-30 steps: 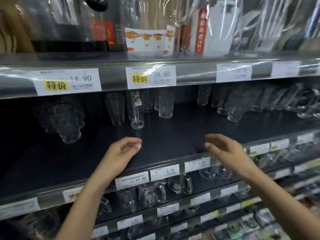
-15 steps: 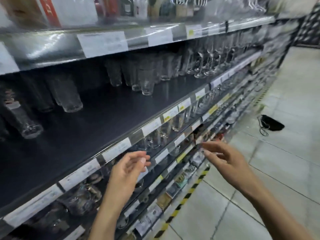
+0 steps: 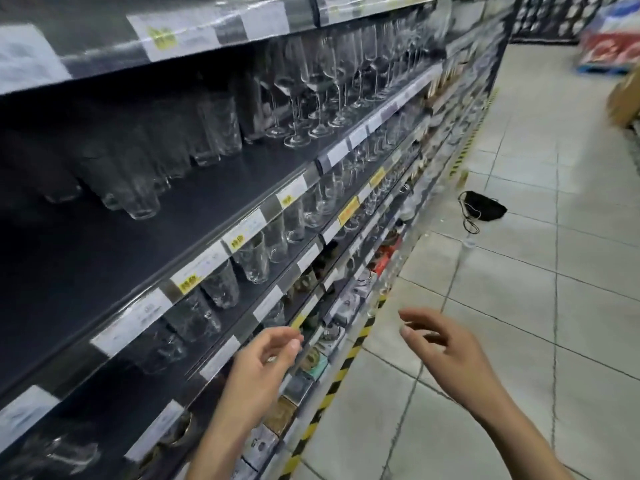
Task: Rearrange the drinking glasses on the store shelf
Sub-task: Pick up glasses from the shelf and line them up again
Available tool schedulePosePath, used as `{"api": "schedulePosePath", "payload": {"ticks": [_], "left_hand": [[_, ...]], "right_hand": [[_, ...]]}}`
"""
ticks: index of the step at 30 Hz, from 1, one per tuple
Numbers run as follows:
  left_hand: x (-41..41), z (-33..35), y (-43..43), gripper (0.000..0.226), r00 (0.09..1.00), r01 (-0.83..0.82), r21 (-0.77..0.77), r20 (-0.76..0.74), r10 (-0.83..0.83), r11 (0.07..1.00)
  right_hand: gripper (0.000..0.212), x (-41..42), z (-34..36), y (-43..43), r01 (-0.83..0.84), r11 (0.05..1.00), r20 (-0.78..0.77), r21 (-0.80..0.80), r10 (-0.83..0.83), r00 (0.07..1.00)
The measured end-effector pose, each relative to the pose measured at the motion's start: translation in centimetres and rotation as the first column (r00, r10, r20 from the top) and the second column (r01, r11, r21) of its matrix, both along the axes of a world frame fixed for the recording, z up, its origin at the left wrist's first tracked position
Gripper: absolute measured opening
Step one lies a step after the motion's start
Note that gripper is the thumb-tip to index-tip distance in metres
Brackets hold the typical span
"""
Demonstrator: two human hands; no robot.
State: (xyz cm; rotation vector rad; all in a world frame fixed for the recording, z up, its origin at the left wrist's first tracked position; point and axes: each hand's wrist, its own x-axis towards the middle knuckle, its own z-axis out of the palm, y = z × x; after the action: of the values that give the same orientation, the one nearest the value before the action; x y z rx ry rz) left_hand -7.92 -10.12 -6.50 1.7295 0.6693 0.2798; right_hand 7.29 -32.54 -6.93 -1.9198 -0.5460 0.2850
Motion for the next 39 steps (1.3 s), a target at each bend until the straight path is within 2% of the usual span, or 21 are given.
{"api": "schedulePosePath", "payload": {"ticks": [4,11,17,21,28,31,35,39], "left_hand": [[6.8,0.0,-1.1,0.014,1.0,-0.016,0.011,-0.016,0.017,1.0],[14.8,1.3,-0.8,0.015,0.989,-0.146,0.011,-0.015,0.146,0.989],[19.2,4.0,2.0,0.015,0.955,-0.291,0.046,0.079,0.287,0.956],[22.2,5.3,5.4,0.013,0.93,-0.339,0.056,0.17,0.326,0.939],[27.3,7.2,11.9,0.012,0.855,-0.472,0.064,0.275,0.439,0.879],[29.3,8.3,14.6,0.013,0.795,-0.547,-0.015,0.305,0.525,0.837],[31.8,9.9,18.6,0.015,0.716,-0.668,0.017,0.286,0.636,0.744],[32.7,9.5,23.7,0.021,0.598,-0.8,0.122,0.233,0.767,0.587]], "right_hand": [[0.019,7.7,-0.9,0.0,-0.016,1.0,-0.059,0.005,0.016,0.998],[0.017,17.9,0.0,3.7,-0.16,0.987,-0.101,-0.013,0.158,0.982],[0.017,23.4,1.3,9.9,-0.286,0.958,-0.123,0.016,0.285,0.951],[0.018,26.8,3.0,15.2,-0.386,0.921,-0.063,0.049,0.389,0.919],[0.016,31.2,7.6,25.4,-0.467,0.875,-0.014,0.131,0.472,0.881],[0.028,32.5,8.7,29.7,-0.522,0.845,0.002,0.12,0.525,0.851],[0.052,33.8,9.6,35.1,-0.576,0.817,0.023,0.03,0.576,0.817],[0.049,34.6,10.4,39.9,-0.587,0.809,0.004,0.024,0.587,0.81]]}}
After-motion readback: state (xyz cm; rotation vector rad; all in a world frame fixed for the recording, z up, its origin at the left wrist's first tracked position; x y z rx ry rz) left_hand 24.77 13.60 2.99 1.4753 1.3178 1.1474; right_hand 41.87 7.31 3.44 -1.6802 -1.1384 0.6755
